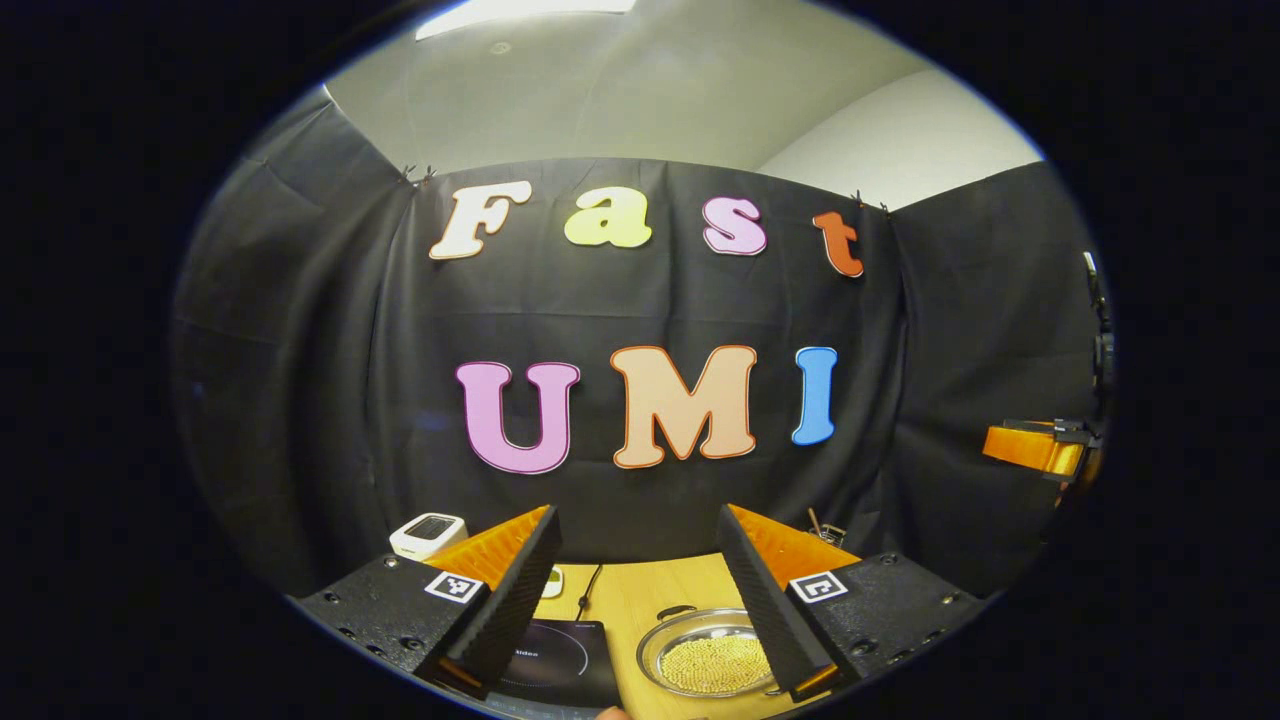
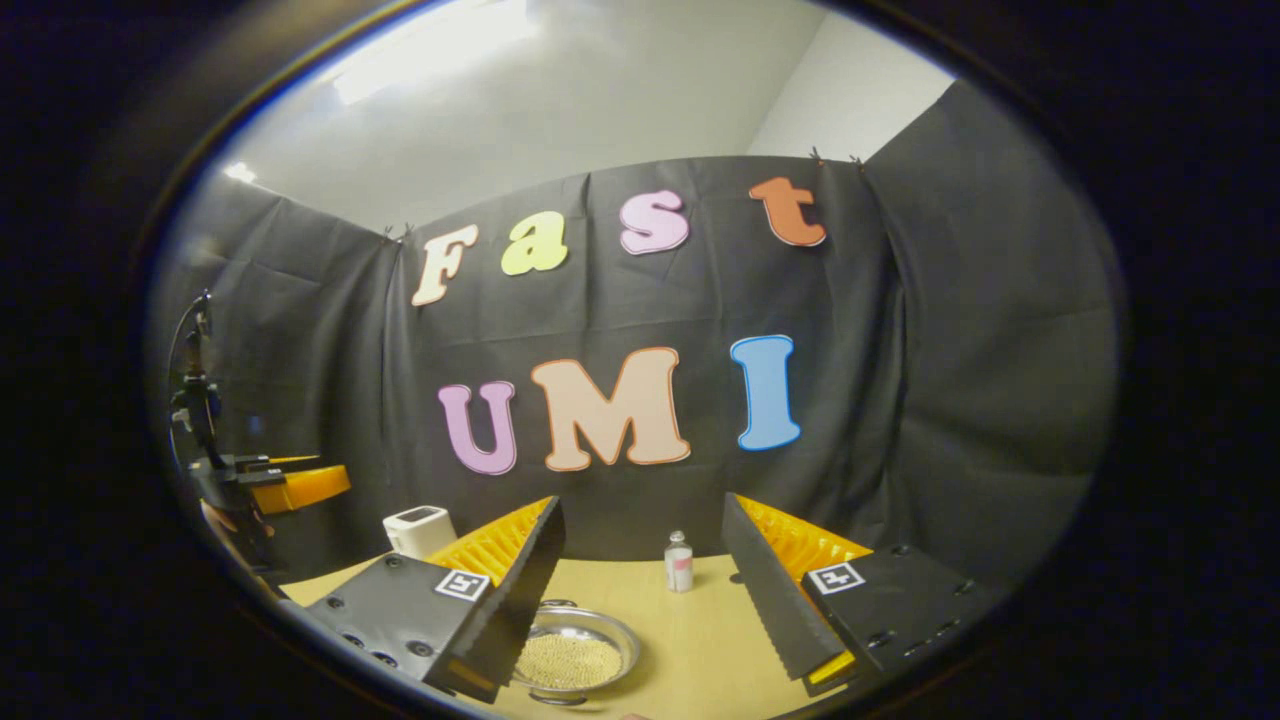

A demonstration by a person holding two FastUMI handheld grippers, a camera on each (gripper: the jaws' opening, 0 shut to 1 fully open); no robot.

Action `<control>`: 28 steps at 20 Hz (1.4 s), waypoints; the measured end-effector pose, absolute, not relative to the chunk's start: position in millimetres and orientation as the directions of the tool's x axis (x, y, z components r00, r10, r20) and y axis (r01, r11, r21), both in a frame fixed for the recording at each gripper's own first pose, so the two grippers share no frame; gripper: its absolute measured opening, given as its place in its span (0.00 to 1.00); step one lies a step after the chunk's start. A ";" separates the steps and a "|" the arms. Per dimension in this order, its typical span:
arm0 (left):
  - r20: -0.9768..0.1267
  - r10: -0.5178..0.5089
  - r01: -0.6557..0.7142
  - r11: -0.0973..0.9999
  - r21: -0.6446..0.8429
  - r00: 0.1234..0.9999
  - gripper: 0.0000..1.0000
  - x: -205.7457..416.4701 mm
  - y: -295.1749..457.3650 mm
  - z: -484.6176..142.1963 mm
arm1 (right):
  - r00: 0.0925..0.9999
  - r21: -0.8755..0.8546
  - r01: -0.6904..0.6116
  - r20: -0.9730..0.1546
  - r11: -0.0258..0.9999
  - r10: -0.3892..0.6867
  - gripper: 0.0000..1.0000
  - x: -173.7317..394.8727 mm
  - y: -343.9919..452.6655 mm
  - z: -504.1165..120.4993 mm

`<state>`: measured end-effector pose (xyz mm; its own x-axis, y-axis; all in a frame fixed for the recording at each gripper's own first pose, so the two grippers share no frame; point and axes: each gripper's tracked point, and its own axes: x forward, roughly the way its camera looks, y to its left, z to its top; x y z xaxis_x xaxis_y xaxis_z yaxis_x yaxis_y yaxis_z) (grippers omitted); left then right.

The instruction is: First push the handle of the pot to place it horizontally, then grasp the pot with both hands and set it on the induction cooktop.

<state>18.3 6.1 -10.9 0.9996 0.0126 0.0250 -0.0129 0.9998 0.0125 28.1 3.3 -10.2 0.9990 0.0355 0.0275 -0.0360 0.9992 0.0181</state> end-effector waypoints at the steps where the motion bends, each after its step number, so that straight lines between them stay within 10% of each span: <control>1: 0.021 0.013 -0.013 1.000 0.007 1.000 0.93 18.5 8.0 -14.1 | 0.999 0.018 -0.040 0.025 0.999 0.040 0.92 31.3 4.9 -15.4; 7: 0.033 0.000 0.001 1.000 -0.020 0.999 0.95 12.4 15.3 -18.9 | 0.998 0.038 -0.068 0.017 0.997 0.067 0.92 40.4 19.9 -42.9; 16: 0.060 -0.002 0.002 1.000 -0.008 0.998 0.96 -2.5 18.1 -19.1 | 0.990 -0.003 -0.141 -0.030 0.990 0.141 0.07 30.3 55.3 -91.4; 18: 0.067 0.002 -0.002 1.000 -0.004 0.998 0.93 -4.9 17.9 -16.8 | 0.989 -0.026 -0.145 -0.036 0.989 0.144 0.18 5.1 55.5 -96.9; 20: 0.069 0.002 -0.002 1.000 0.000 0.998 0.96 -6.8 17.4 -16.5 | 0.980 -0.001 -0.186 -0.072 0.983 0.186 0.02 22.7 79.5 -116.5; 28: 0.041 0.006 -0.006 1.000 0.006 0.999 0.96 -10.6 18.1 -29.2 | 0.858 0.150 -0.388 -0.301 0.909 0.416 0.02 2.2 153.3 -229.7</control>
<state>-10.6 18.1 -29.2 0.9991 0.0058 0.0409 -0.0061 1.0000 0.0055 2.2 153.3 -229.7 0.8583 0.4159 -0.3007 -0.3882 0.9093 0.1496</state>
